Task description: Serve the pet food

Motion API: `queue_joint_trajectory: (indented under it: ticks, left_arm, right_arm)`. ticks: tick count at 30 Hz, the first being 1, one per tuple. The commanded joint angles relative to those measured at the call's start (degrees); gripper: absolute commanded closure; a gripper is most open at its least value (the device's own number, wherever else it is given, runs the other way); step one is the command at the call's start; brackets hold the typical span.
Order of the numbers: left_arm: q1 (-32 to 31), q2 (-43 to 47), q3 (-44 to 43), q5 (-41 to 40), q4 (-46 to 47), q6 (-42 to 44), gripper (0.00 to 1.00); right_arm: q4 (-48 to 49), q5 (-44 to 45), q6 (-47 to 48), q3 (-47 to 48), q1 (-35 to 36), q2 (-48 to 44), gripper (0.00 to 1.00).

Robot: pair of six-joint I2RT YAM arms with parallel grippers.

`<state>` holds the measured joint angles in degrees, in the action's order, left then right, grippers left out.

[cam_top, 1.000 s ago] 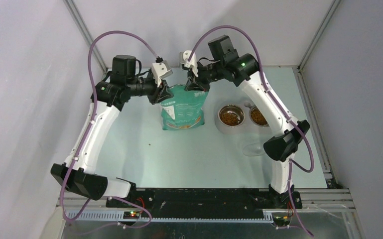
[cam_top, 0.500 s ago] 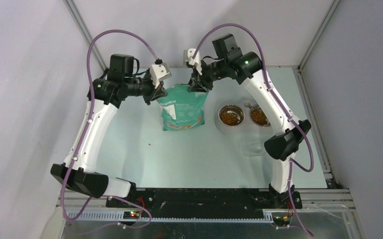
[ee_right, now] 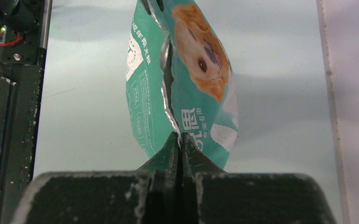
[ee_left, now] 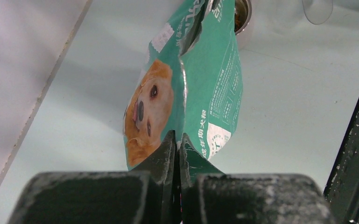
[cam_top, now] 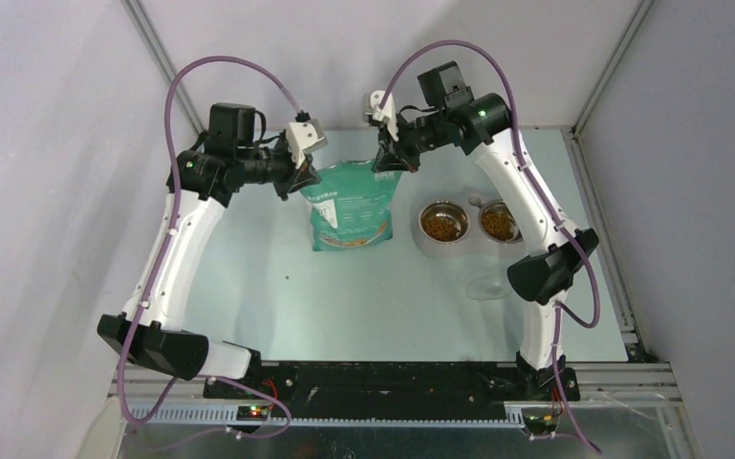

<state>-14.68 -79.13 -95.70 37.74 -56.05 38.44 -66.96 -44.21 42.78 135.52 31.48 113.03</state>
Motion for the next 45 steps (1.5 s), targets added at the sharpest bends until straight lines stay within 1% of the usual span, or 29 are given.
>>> queue_joint_trajectory:
  ticks: [1,2,4,6,9,10,11,12,13,14,15,17,19,21,23,24,26,27,31,32,33,34,36,38,40,42,43,44,45]
  left_arm:
    - [0.9,0.6,-2.8,-0.4,0.0,-0.3,0.86]
    - [0.8,0.0,-3.3,-0.2,-0.6,-0.3,0.70]
    - [0.8,-0.6,-4.3,0.0,-1.4,-0.2,0.58]
    - [0.8,-1.2,-5.1,-0.2,-1.9,0.4,0.57]
    - [0.9,-1.8,-5.3,-0.5,-1.9,1.4,0.63]
    - [0.9,-2.2,-5.2,-0.7,-1.8,1.9,0.70]
    - [1.0,-2.4,-5.3,-0.6,-1.9,2.0,0.73]
    - [1.1,-2.8,-5.5,-0.4,-2.0,2.3,0.83]
    - [1.3,-3.1,-5.8,-0.1,-2.2,2.4,0.89]
    - [1.8,-3.4,-6.3,0.2,-2.7,2.4,0.91]
    - [2.0,-3.7,-6.9,0.9,-4.2,2.6,0.98]
    - [2.9,-5.3,-10.2,0.8,-8.4,4.5,1.00]
    - [5.3,-7.2,-16.4,1.4,-12.7,6.4,1.00]
    - [8.6,-9.3,-25.0,2.6,-16.0,6.7,1.00]
    - [10.6,-10.7,-27.6,3.5,-18.9,7.5,1.00]
    - [10.9,-10.7,-27.2,3.9,-19.3,7.6,1.00]
    - [10.8,-9.9,-23.3,7.6,-18.0,5.6,1.00]
    - [10.5,-8.6,-19.6,8.5,-14.6,2.2,1.00]
    - [6.2,-3.9,-8.6,8.3,-4.8,-3.0,1.00]
    - [5.8,-2.7,-7.2,8.0,-1.7,-4.6,1.00]
    - [5.5,-2.2,-4.9,8.0,-0.5,-5.3,1.00]
    - [5.4,-1.5,-4.2,7.9,1.1,-6.6,1.00]
    - [5.4,-1.1,-2.8,7.5,2.2,-7.5,1.00]
    - [5.4,-0.6,-2.4,6.9,2.6,-7.7,1.00]
    - [5.4,-0.1,-1.7,6.5,3.3,-7.9,1.00]
    - [5.4,0.1,-1.3,6.2,3.3,-7.9,1.00]
    - [5.4,0.2,-1.3,6.1,3.3,-7.8,1.00]
    - [5.4,0.1,-1.3,6.1,3.1,-7.8,1.00]
    - [5.4,-0.1,-1.4,5.9,3.0,-7.8,1.00]
  right_arm:
    - [2.8,-0.6,-3.1,3.5,-3.6,-0.3,1.00]
    - [4.2,-1.7,-4.3,3.4,-4.2,-0.6,1.00]
    - [5.4,-2.8,-4.9,3.3,-4.8,-1.3,1.00]
    - [5.6,-3.8,-5.3,3.2,-5.2,-1.7,1.00]
    - [6.0,-4.7,-6.9,3.0,-5.5,-1.8,1.00]
    - [6.0,-4.8,-7.0,3.0,-5.5,-1.8,1.00]
    - [6.2,-4.8,-7.1,2.9,-5.5,-1.9,1.00]
    - [6.3,-4.5,-7.1,2.9,-5.5,-1.8,1.00]
    - [6.5,-4.4,-7.3,2.9,-5.6,-1.8,1.00]
    - [6.8,-4.4,-7.6,3.0,-5.8,-1.8,1.00]
    - [7.6,-4.4,-8.6,3.1,-6.3,-1.7,1.00]
    - [8.5,-4.7,-10.9,4.4,-7.3,-1.5,1.00]
    - [7.9,-4.9,-13.9,7.7,-8.4,-0.9,1.00]
    - [7.1,-6.0,-16.5,10.1,-9.0,-0.8,1.00]
    - [7.3,-6.4,-17.3,7.8,-8.9,-2.3,1.00]
    - [8.2,-6.5,-17.4,6.2,-8.4,-3.7,1.00]
    - [10.4,-7.5,-18.5,0.5,-7.6,-5.5,1.00]
    - [10.8,-8.0,-18.5,-2.3,-7.2,-5.8,1.00]
    - [9.8,-9.8,-18.9,-3.6,-6.0,-4.2,1.00]
    - [9.4,-10.5,-18.3,-4.2,-6.1,-4.0,0.92]
    - [9.2,-10.8,-17.9,-4.6,-6.2,-4.0,0.85]
    - [8.5,-12.1,-16.3,-5.6,-6.4,-4.0,0.76]
    - [7.2,-13.2,-13.3,-7.6,-6.6,-4.4,0.68]
    - [7.6,-13.6,-12.1,-10.2,-6.6,-5.1,0.64]
    - [8.5,-14.3,-11.5,-12.1,-6.6,-6.2,0.63]
    - [9.4,-14.5,-11.3,-13.1,-6.5,-6.7,0.66]
    - [9.8,-14.6,-11.2,-13.3,-6.6,-6.7,0.78]
    - [10.0,-15.0,-11.3,-13.3,-6.6,-6.8,0.86]
    - [10.8,-15.2,-12.1,-13.2,-6.9,-6.8,0.97]
